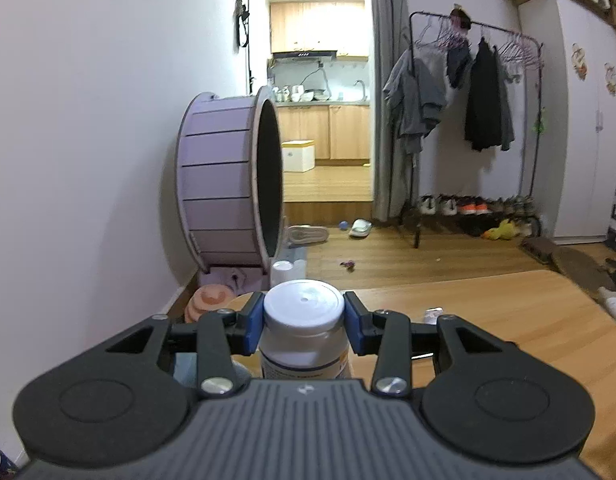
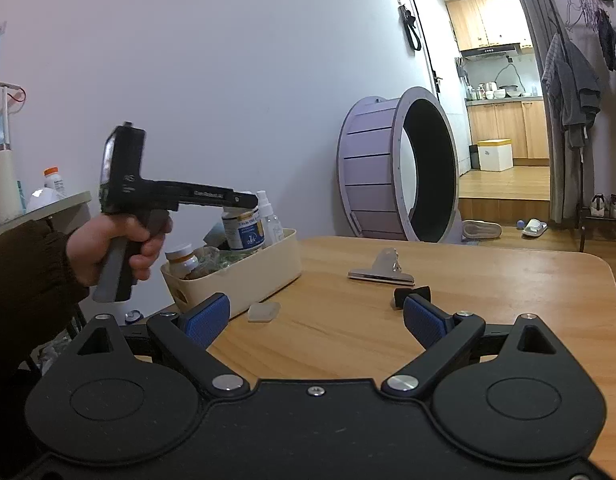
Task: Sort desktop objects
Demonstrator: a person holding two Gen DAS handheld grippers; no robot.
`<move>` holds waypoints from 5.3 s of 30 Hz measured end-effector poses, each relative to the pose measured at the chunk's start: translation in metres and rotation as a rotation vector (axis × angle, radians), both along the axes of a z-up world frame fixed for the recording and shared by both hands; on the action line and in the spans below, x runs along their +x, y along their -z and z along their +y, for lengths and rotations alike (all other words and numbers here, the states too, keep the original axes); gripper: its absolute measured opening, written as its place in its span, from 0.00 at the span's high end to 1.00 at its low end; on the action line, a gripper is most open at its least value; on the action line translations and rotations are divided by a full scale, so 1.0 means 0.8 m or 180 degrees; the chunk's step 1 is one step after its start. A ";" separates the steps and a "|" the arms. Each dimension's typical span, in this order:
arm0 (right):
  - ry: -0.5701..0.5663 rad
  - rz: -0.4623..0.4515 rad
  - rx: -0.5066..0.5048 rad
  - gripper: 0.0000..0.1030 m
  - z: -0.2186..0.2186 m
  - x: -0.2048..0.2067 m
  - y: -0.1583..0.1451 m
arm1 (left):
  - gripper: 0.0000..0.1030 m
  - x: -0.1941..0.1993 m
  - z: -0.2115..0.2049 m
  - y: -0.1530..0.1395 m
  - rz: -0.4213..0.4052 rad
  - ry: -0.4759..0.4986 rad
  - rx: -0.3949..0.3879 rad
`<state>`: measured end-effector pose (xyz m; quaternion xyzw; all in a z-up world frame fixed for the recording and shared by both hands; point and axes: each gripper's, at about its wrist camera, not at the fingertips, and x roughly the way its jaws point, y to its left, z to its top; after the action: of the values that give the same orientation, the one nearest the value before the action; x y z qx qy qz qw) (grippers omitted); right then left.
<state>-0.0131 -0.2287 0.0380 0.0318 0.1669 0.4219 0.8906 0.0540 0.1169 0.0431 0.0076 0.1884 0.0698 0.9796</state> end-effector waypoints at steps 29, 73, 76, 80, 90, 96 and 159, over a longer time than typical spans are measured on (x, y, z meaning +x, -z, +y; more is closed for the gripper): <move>0.0281 -0.0012 -0.0195 0.09 0.018 0.051 -0.014 | 0.43 -0.100 -0.050 0.039 -0.0163 0.0662 -0.0768; -0.0349 0.0270 -0.0474 0.64 0.175 0.136 -0.032 | 0.42 -0.181 0.021 0.050 -0.0344 0.0242 -0.0840; -0.0603 0.0277 -0.0340 0.64 0.195 0.124 -0.046 | 0.42 -0.187 0.029 0.047 -0.0381 0.0212 -0.0888; -0.0834 0.0295 -0.0287 0.63 0.226 0.119 -0.053 | 0.42 -0.187 0.029 0.044 -0.0384 0.0230 -0.0892; -0.0761 0.0298 -0.0328 0.44 0.224 0.124 -0.046 | 0.42 -0.187 0.029 0.046 -0.0330 0.0309 -0.0900; -0.0687 0.0351 -0.0827 0.44 0.210 0.120 -0.014 | 0.42 -0.184 0.025 0.045 -0.0323 0.0373 -0.0885; 0.0075 0.0262 -0.0722 0.33 0.152 0.212 -0.011 | 0.42 -0.174 0.017 0.048 -0.0268 0.0495 -0.0895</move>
<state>0.1565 -0.1074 0.0465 -0.0498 0.2496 0.3881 0.8858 -0.0850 0.1304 0.0045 -0.1180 0.1540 -0.0331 0.9804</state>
